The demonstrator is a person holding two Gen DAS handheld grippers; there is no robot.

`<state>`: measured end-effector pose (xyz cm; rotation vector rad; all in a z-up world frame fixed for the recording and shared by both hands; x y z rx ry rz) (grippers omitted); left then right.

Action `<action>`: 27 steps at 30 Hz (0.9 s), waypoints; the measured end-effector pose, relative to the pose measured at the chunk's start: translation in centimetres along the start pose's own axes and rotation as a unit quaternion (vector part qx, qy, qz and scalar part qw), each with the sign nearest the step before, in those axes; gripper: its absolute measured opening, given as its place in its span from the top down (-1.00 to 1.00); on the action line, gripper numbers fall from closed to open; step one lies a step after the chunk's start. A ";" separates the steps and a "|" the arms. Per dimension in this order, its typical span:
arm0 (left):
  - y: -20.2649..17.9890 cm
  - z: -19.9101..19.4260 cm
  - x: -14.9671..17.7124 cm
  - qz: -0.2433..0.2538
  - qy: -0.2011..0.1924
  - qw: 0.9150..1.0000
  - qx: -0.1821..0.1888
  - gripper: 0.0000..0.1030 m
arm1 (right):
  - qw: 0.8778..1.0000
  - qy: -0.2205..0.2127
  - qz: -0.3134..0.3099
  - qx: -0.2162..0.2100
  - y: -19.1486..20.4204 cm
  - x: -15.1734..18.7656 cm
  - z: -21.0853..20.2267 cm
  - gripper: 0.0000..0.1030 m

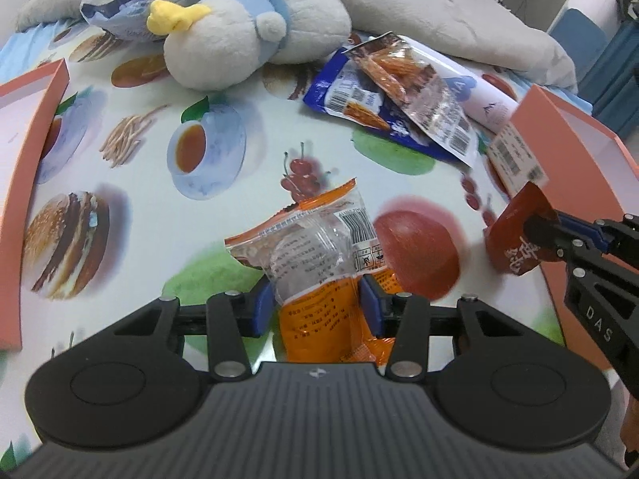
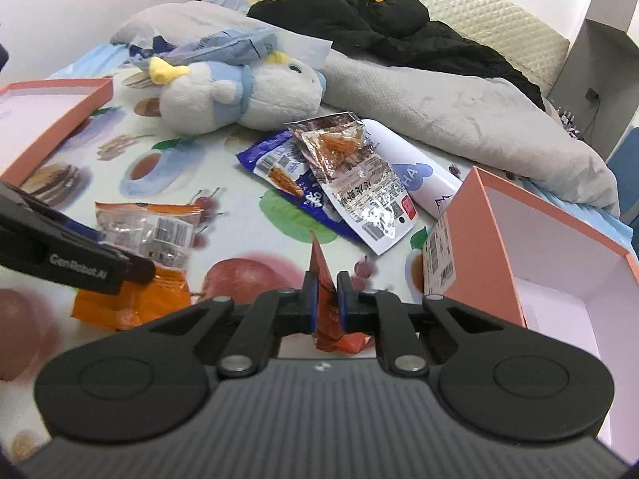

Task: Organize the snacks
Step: 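Carry the orange bag and red candy over the deep pink box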

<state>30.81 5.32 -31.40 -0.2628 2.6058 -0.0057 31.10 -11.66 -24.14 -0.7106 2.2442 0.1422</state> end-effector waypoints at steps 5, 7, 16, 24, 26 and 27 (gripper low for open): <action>-0.5 -2.2 1.0 0.002 -0.012 1.000 0.002 0.02 | 1.000 -0.005 0.028 -0.011 0.7 0.9 -2.2 0.76; -0.6 -3.1 1.4 0.002 -0.019 1.000 0.003 0.02 | 0.999 -0.008 0.036 -0.013 0.9 1.4 -3.1 0.76; -1.1 -7.1 3.3 -0.002 -0.039 0.999 0.014 0.02 | 0.996 -0.017 0.081 -0.022 1.3 3.0 -6.1 0.76; -1.5 -9.4 4.8 -0.009 -0.049 0.998 0.023 0.02 | 0.993 -0.019 0.109 -0.030 2.1 4.6 -7.9 0.76; -1.6 -9.9 5.1 -0.008 -0.051 0.998 0.026 0.02 | 0.992 -0.019 0.118 -0.031 2.1 4.9 -8.2 0.76; -1.7 -10.1 5.2 -0.006 -0.053 0.998 0.026 0.02 | 0.992 -0.020 0.120 -0.031 2.2 5.0 -8.4 0.76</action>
Point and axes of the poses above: each gripper's, at about its wrist camera, not at the fingertips, and z roughly the way its jaws point, y to its left, x to its underside, the point moved 7 cm from there along z, roughly the way its jaws point, and after that the axes turned 10 degrees about -x, right-handed, at the moved point
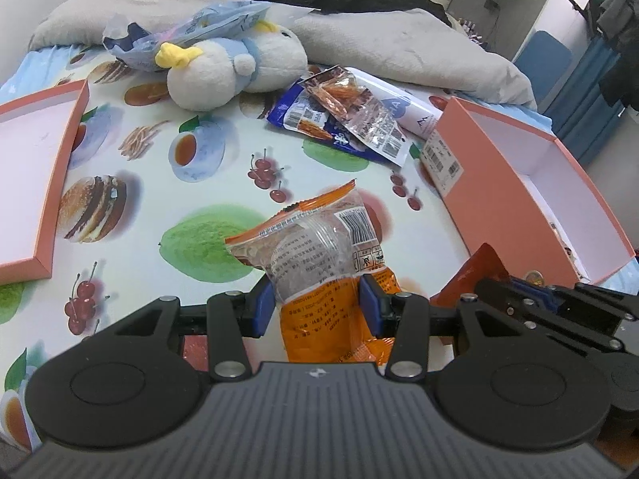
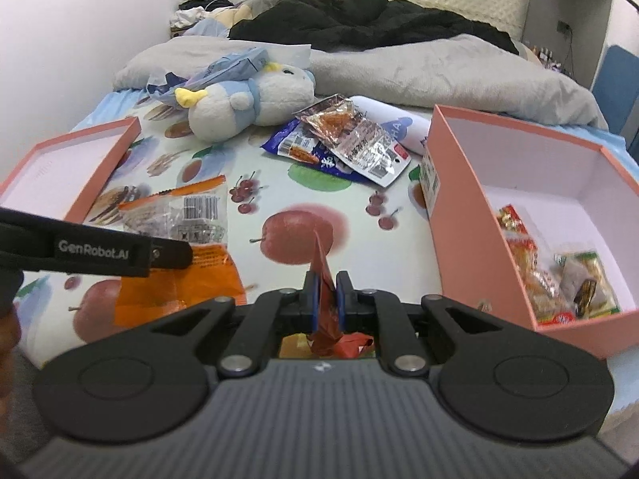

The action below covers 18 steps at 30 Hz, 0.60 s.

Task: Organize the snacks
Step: 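Carry the orange bag and red candy over the deep pink box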

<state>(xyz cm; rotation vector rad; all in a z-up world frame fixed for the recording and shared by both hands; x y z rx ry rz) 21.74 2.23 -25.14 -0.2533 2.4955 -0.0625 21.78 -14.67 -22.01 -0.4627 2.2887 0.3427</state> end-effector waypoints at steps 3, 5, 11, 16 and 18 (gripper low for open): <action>-0.3 -0.5 -0.2 0.004 -0.003 1.000 0.005 0.02 | 1.000 -0.008 0.003 0.000 0.0 -0.2 -0.6 0.76; -0.5 -0.9 -0.4 0.005 -0.005 1.000 0.011 0.02 | 1.000 -0.015 0.009 -0.001 -0.1 -0.5 -1.1 0.76; -1.6 -2.2 -1.9 0.013 -0.019 0.999 0.026 0.02 | 0.999 -0.037 0.029 -0.002 -0.9 -1.8 -2.6 0.76; -3.2 -3.7 -4.1 0.029 -0.039 0.998 0.033 0.02 | 0.998 -0.057 0.033 0.001 -1.6 -3.3 -4.1 0.76; -3.9 -4.3 -5.0 0.037 -0.048 0.998 0.036 0.02 | 0.997 -0.068 0.024 0.007 -1.8 -4.2 -4.7 0.76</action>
Point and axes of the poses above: each gripper's, at about its wrist camera, not at the fingertips, and z roughly the way its jaws point, y to its left, x to its underside, the point moved 7 cm from there along z, roughly the way its jaws point, and after that the axes turned 10 degrees about -x, right-handed, at the moved point
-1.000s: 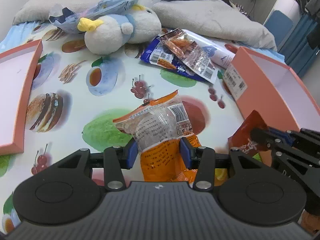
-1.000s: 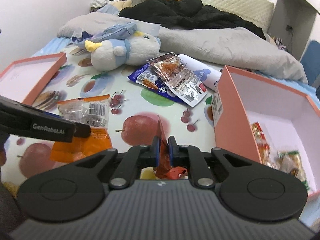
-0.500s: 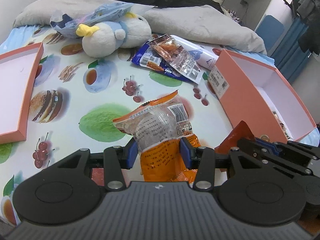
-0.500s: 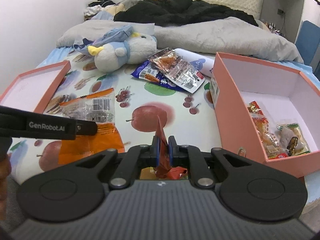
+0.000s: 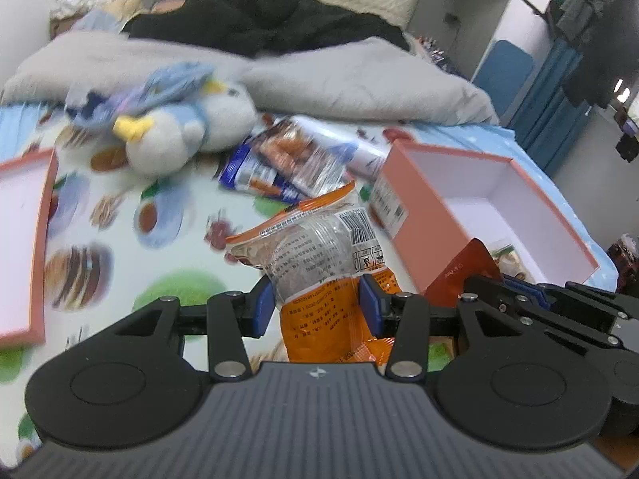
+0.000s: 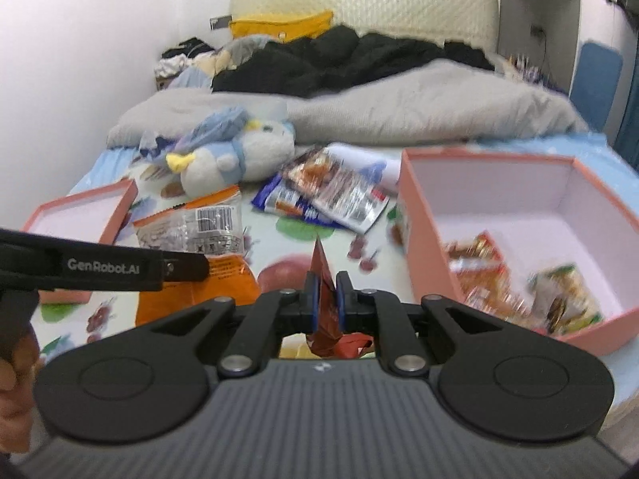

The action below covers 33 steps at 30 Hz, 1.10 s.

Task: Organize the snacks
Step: 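Carry the orange bag and red candy over the deep pink box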

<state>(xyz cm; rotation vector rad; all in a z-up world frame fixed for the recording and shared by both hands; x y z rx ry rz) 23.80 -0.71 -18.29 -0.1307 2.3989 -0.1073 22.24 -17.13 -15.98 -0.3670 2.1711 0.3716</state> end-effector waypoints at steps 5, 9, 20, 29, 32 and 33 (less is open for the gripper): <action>-2.0 -1.1 -2.6 0.014 -0.020 1.000 0.009 0.02 | 1.000 -0.028 -0.004 0.009 -1.0 -2.7 -1.3 0.76; -3.8 -1.6 -4.2 0.031 -0.030 0.999 0.016 0.02 | 0.999 -0.049 -0.001 0.014 -2.1 -4.7 -2.4 0.76; -7.4 -3.4 -9.0 0.034 -0.066 0.997 0.035 0.02 | 0.995 -0.089 -0.005 0.032 -5.3 -9.1 -4.8 0.76; -11.6 -3.7 -12.8 0.044 -0.084 0.994 0.055 0.02 | 0.992 -0.115 0.001 0.052 -9.0 -11.8 -5.8 0.77; -13.3 -2.5 -13.8 0.051 -0.080 0.994 0.062 0.02 | 0.992 -0.115 0.009 0.059 -10.9 -12.0 -5.6 0.77; -13.8 -2.1 -14.0 0.053 -0.078 0.994 0.063 0.02 | 0.991 -0.114 0.012 0.061 -11.5 -12.0 -5.4 0.77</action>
Point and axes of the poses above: each gripper's, at about its wrist camera, not at the fingertips, and z roughly the way its jaws point, y to its left, x to its underside, the point moved 7 cm from there along z, roughly the way its jaws point, and after that the axes turned 10 degrees about -x, right-handed, at the moved point
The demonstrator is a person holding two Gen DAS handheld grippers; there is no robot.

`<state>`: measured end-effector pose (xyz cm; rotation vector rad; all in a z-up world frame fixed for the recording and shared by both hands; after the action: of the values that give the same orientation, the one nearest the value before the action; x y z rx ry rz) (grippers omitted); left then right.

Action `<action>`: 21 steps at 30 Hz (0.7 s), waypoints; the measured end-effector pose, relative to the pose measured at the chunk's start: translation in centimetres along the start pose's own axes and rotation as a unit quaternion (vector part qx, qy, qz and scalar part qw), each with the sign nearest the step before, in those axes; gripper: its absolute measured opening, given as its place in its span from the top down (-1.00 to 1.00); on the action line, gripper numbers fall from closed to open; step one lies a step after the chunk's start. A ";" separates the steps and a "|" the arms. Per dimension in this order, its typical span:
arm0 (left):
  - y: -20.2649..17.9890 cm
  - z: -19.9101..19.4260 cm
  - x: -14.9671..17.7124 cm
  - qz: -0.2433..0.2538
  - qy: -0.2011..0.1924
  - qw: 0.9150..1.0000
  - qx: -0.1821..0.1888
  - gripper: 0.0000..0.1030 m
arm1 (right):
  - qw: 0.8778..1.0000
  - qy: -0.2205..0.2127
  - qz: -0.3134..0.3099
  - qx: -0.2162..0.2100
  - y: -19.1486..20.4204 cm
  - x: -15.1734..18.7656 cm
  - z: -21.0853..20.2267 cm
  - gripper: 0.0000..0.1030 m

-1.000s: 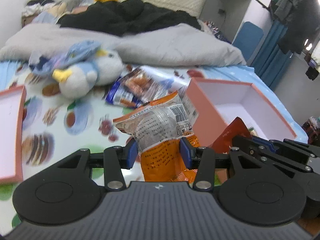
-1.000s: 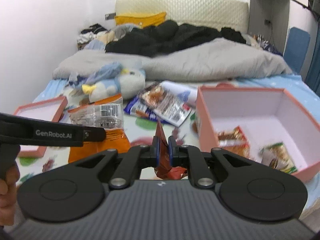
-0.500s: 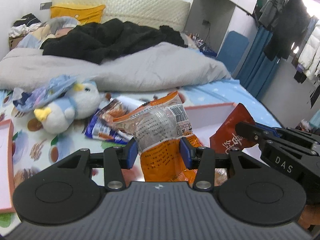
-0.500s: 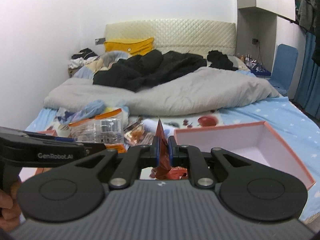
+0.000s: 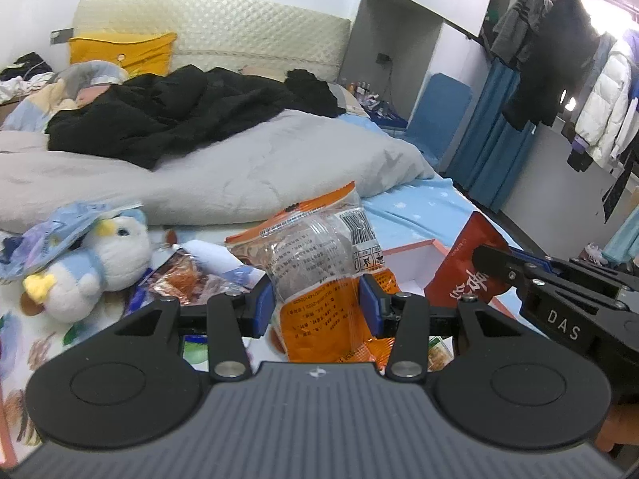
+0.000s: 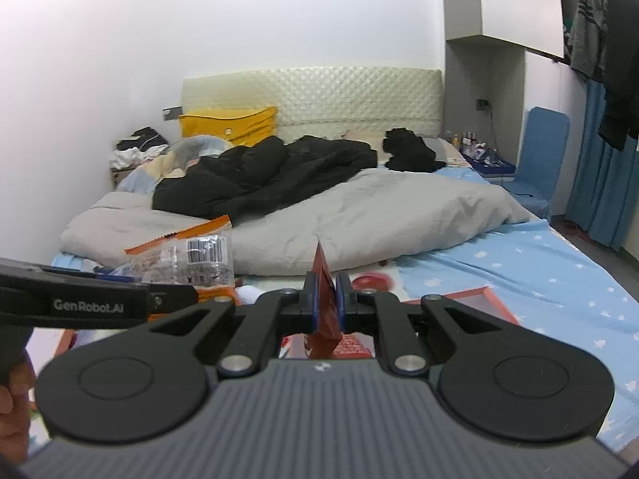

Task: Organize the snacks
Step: 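Carry the orange bag and red candy over the deep pink box, then open the left tool while the right tool opens, dropping both snacks into the box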

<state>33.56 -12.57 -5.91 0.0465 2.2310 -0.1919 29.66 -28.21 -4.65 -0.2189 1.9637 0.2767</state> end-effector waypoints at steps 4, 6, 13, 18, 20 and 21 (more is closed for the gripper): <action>-2.0 3.0 0.0 0.009 0.019 1.000 0.008 0.02 | 1.000 0.011 0.014 0.013 -2.6 0.7 1.3 0.77; -3.0 4.7 0.3 0.013 0.030 0.999 0.012 0.02 | 0.999 0.018 0.020 0.020 -3.9 1.3 2.0 0.77; -6.2 11.4 1.7 0.044 0.077 0.996 0.027 0.02 | 0.996 0.054 0.048 0.049 -8.7 4.4 5.1 0.76; -7.7 16.0 3.1 0.065 0.108 0.992 0.027 0.02 | 0.993 0.083 0.067 0.058 -11.0 7.1 7.3 0.76; -8.0 17.5 3.6 0.069 0.121 0.990 0.027 0.02 | 0.991 0.093 0.072 0.061 -11.9 8.2 8.2 0.76; -8.1 18.3 3.9 0.070 0.126 0.989 0.028 0.01 | 0.991 0.098 0.073 0.061 -12.1 8.7 8.7 0.76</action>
<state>44.55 -23.51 -19.06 0.2692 2.4628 -0.1795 37.21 -37.45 -17.14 -0.0233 2.1886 0.2368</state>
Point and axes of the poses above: each gripper's, at about its wrist camera, not at the fingertips, and z roughly the way its jaws point, y to its left, x to its underside, the point moved 7 cm from there along z, roughly the way its jaws point, and after that the axes turned 10 degrees about -x, right-handed, at the moved point
